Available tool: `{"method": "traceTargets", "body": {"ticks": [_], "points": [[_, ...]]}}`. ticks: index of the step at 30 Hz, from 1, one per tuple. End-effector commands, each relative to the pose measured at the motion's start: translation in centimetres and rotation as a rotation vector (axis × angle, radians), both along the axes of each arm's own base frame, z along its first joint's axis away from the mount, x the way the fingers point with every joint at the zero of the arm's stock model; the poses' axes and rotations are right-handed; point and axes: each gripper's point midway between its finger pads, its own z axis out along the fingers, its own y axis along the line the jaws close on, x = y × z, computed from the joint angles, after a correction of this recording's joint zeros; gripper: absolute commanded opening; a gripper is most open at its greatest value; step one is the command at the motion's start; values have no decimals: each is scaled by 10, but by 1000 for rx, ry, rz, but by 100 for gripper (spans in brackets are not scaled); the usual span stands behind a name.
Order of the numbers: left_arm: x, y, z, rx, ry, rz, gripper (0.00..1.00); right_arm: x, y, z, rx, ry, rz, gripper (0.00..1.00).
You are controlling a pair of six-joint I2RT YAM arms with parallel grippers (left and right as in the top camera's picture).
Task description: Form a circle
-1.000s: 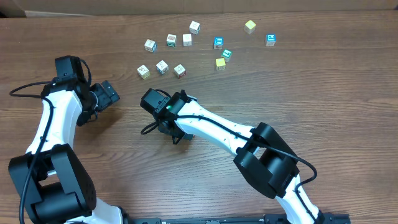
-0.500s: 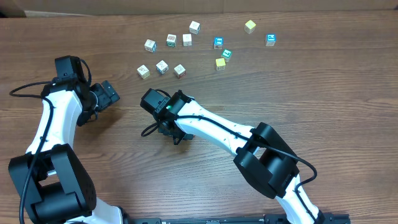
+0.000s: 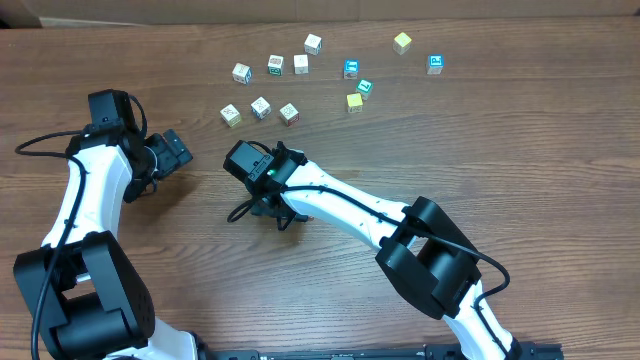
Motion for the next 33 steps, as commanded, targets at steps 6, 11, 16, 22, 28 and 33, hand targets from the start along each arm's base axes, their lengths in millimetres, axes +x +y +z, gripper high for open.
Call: {"method": "traceTargets", "body": {"ticks": [6,11,16,22,28,33], "points": [[1,-2,-1,-10,2,2,100,5,1,-7,-5,-17,9,73],[1,-2,-1,-10,1,2,100,7,3,-7,5,-25,9,72],[1,-2,-1,-10,2,2,99,7,4,-7,8,-27,9,72],[1,-2,-1,-10,2,2,99,8,6,-6,16,-32,9,72],[1,-2,-1,-10,2,2,100,9,8,-6,27,-34,6,72],[1,-2,-1,-10,1,2,100,9,9,-6,28,-32,7,72]]}}
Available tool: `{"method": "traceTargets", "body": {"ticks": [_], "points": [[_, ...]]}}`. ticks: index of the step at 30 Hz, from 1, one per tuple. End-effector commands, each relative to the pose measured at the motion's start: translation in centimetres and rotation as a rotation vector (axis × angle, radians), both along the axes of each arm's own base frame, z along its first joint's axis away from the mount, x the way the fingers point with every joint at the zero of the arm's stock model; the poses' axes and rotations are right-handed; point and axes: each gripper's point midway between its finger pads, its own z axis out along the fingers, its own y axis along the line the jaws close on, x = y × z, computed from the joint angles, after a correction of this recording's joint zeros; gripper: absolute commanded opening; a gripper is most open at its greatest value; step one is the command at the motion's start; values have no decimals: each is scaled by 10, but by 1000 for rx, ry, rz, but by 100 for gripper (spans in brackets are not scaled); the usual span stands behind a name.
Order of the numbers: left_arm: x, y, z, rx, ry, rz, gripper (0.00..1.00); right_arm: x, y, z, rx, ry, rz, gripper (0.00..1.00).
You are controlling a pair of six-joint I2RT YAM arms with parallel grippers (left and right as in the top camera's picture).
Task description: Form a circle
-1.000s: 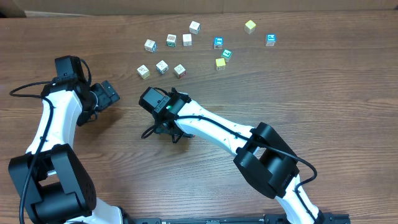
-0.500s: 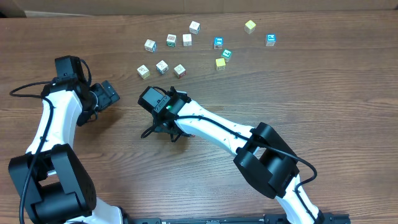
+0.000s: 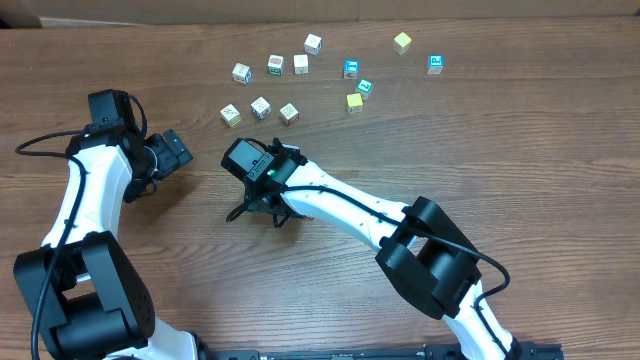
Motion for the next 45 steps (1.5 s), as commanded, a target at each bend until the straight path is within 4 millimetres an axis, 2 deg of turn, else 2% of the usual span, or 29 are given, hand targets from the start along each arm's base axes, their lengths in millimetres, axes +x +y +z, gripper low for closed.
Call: {"method": "traceTargets", "body": {"ticks": [1,37,41,45], "points": [[1,-2,-1,-10,2,2,100,-1,-2,-9,-13,11,3,72],[1,-2,-1,-10,2,2,100,-5,-1,-9,-6,31,0,72],[1,-2,-1,-10,2,2,100,0,-3,6,-8,-4,11,72],[1,-2,-1,-10,2,2,99,19,-4,45,21,-102,25,73]]}}
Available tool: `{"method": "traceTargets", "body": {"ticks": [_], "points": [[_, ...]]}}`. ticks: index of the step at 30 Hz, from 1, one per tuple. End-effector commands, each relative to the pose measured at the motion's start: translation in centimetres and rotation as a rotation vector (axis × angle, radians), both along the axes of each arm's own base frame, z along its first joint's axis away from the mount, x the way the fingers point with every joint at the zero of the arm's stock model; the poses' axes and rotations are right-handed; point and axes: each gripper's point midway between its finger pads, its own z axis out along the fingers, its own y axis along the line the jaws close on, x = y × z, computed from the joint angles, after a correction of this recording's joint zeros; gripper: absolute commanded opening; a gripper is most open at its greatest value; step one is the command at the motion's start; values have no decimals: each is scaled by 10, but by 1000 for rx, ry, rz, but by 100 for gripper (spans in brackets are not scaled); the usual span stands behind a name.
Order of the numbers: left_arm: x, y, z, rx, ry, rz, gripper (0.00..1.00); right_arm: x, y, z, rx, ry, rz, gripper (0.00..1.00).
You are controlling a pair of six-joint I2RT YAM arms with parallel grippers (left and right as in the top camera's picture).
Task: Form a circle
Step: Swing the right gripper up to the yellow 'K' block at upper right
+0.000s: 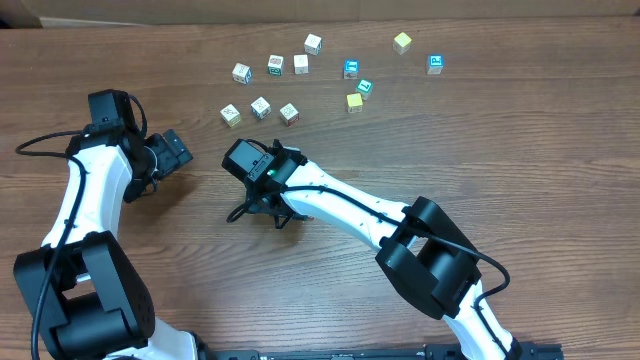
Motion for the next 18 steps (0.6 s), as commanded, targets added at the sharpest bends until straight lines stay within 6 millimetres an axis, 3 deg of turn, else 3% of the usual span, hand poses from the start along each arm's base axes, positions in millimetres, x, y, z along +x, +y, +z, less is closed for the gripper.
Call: {"method": "traceTargets", "body": {"ticks": [1,4,8,11,14,17,18], "points": [[1,-2,-1,-10,1,2,100,27,0,57,61,-132,-6,73],[1,-2,-1,-10,1,2,100,52,-8,91,112,-197,-32,69],[1,-2,-1,-10,1,2,100,98,-37,123,127,-285,-41,47],[1,-2,-1,-10,0,2,100,134,-67,131,124,-340,-73,23],[1,-2,-1,-10,1,2,100,175,-109,134,90,-411,-86,8],[1,-2,-1,-10,1,2,100,201,-142,135,85,-441,-150,8],[1,-2,-1,-10,1,2,99,208,-151,134,85,-449,-171,27]]}}
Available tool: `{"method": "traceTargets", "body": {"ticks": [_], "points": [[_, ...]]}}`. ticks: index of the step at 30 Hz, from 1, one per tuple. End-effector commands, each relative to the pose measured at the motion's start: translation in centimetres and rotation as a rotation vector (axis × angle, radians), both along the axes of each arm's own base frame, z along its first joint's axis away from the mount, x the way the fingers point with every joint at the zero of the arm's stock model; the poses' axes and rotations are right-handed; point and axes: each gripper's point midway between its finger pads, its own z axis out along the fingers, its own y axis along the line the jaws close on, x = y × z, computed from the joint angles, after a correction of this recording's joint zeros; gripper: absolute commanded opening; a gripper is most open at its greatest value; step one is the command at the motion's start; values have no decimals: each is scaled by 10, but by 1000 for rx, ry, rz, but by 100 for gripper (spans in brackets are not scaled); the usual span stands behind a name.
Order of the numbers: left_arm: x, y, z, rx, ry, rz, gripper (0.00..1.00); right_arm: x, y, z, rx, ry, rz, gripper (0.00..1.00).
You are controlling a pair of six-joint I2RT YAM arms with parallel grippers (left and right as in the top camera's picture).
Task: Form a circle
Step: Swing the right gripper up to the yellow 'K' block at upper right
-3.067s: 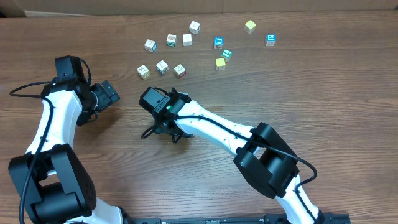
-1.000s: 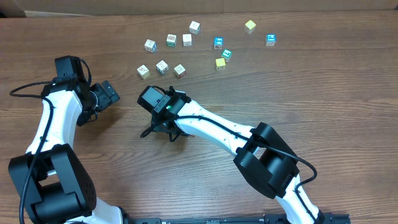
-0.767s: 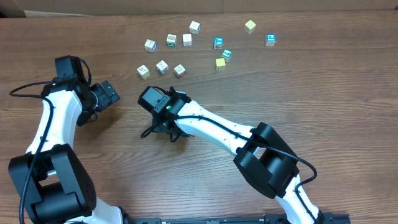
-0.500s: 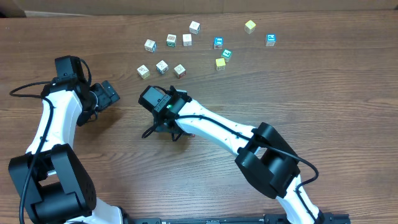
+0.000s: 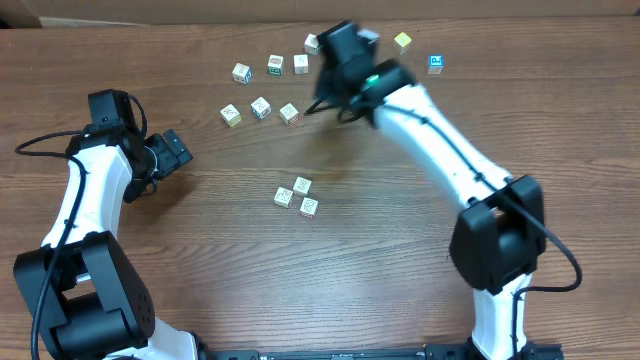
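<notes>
Three pale cubes [image 5: 302, 186] lie bunched together mid-table. More small cubes are spread along the far side: a white row [image 5: 275, 65], a trio [image 5: 260, 106], a yellow-green cube [image 5: 402, 41] and a blue one [image 5: 435, 63]. My right gripper [image 5: 330, 110] hangs over the far cubes near the middle of that spread, blurred, its fingers apart with nothing seen between them. The right arm hides whatever lies beneath it. My left gripper [image 5: 176, 150] rests at the left, away from all cubes, and looks shut.
A cardboard edge [image 5: 150, 12] runs along the far side of the wooden table [image 5: 450, 150]. The left arm [image 5: 90, 190] curves down the left side. The right arm [image 5: 450, 160] crosses from the front right to the far middle.
My right gripper has gone from the middle of the table to the far cubes. Three pale cubes now show where it stood. The left arm has not moved.
At all three earlier moments my right gripper stood almost still, low over the table's middle, fingers spread, covering that spot. The far cubes kept their places. Now the gripper is at the far group, and a bunch of three cubes lies at the middle.
</notes>
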Motion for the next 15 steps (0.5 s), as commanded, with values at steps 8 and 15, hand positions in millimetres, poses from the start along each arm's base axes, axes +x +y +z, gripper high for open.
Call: {"method": "traceTargets", "body": {"ticks": [8,15], "points": [[1,-2,-1,-10,1,2,99,49,-50,-6,-48,-84,-22,80],[1,-2,-1,-10,1,2,100,53,-39,-34,-121,-71,116,85]]}}
